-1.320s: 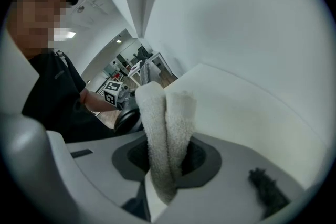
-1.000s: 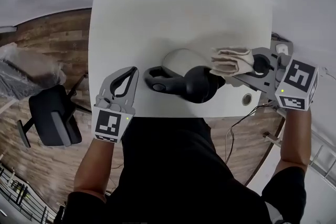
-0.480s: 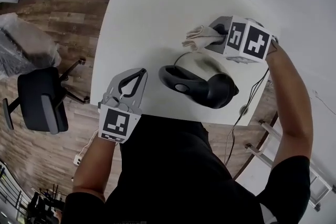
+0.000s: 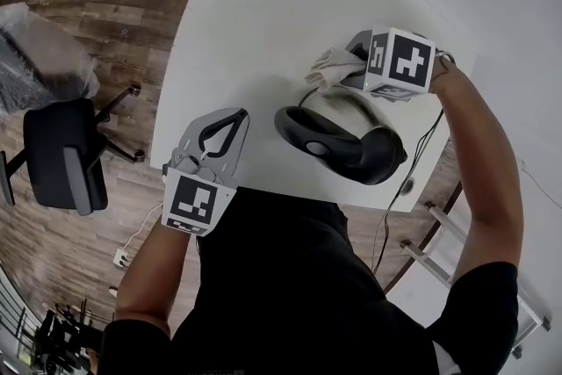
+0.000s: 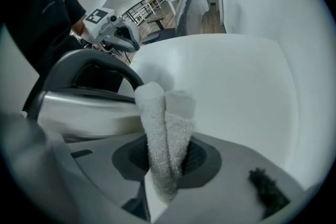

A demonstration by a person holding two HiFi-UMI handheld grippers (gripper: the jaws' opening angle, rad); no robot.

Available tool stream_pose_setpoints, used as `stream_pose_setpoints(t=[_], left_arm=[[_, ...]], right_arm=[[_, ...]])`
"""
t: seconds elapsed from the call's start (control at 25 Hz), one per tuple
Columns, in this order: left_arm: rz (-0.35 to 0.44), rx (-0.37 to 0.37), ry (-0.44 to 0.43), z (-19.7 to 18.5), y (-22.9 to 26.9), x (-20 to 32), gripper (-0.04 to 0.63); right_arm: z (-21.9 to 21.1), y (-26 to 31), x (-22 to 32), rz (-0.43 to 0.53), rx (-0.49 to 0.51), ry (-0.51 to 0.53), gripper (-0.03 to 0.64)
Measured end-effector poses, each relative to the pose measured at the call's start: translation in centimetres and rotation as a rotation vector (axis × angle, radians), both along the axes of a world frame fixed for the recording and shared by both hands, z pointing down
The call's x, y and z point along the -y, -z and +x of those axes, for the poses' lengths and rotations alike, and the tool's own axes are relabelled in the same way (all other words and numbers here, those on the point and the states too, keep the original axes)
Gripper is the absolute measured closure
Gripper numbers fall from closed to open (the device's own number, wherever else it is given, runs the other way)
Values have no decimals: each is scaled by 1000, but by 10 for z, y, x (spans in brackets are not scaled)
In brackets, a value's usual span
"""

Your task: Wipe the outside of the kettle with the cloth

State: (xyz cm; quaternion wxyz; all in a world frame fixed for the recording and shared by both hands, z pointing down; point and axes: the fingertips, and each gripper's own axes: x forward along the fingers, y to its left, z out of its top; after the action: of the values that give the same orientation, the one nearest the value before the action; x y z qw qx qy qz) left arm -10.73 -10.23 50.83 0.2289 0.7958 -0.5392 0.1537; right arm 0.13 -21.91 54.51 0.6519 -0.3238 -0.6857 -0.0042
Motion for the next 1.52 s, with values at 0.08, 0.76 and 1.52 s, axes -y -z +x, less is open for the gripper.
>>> stream_pose_setpoints(t=[0.08, 0.76, 1.52], left_arm=[[10, -4, 2, -1, 3, 2, 589], [92, 8, 8, 13, 33, 10, 589], [0, -51, 39, -12, 7, -28, 589]], right_arm=[[-3, 20, -4, -1, 32, 11, 518], [32, 169, -37, 122, 234, 156, 518], [-46, -25, -27, 210, -37, 560, 518]])
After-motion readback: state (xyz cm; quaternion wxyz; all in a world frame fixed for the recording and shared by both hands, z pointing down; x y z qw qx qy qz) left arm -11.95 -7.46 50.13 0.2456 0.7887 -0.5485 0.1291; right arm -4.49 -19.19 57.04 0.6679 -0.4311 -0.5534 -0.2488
